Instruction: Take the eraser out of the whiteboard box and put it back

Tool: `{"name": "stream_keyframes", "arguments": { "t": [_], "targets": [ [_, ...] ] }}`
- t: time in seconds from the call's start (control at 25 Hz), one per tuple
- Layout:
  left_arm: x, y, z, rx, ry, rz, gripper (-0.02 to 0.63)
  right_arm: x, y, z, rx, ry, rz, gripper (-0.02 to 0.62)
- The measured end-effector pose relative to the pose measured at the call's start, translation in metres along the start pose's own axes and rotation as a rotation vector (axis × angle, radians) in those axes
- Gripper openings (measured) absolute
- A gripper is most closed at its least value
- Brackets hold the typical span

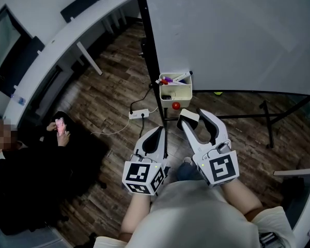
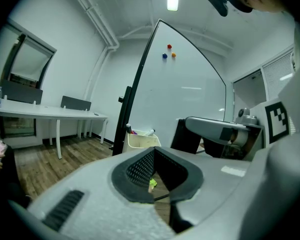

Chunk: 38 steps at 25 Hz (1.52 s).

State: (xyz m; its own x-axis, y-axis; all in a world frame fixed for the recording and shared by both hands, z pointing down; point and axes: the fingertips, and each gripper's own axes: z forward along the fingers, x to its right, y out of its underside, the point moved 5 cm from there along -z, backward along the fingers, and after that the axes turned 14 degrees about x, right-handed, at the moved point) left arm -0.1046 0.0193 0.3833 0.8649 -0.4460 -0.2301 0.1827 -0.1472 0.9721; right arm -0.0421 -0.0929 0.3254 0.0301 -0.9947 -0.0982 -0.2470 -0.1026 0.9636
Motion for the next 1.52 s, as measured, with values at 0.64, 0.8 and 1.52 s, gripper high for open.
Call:
{"name": "stream_keyframes", "arguments": {
  "t": [0.64,0.8,1.52],
  "targets": [
    [-0.031,0.0,0.028,-0.024,0.006,0.014,0.001,0.015,0.011,0.045,0.021,-0.014,-0.018,0.196],
    [-0.036,-0.002,0.037,-0.025,0.008,0.014,0.002,0.02,0.012,0.056,0.024,-0.018,-0.024,0.196],
    [-0.044,0.0,0.077,-0.024,-0.036,0.01,0.0,0.055,0.026,0.087,-0.015,-0.037,-0.005,0.196]
  ]
}}
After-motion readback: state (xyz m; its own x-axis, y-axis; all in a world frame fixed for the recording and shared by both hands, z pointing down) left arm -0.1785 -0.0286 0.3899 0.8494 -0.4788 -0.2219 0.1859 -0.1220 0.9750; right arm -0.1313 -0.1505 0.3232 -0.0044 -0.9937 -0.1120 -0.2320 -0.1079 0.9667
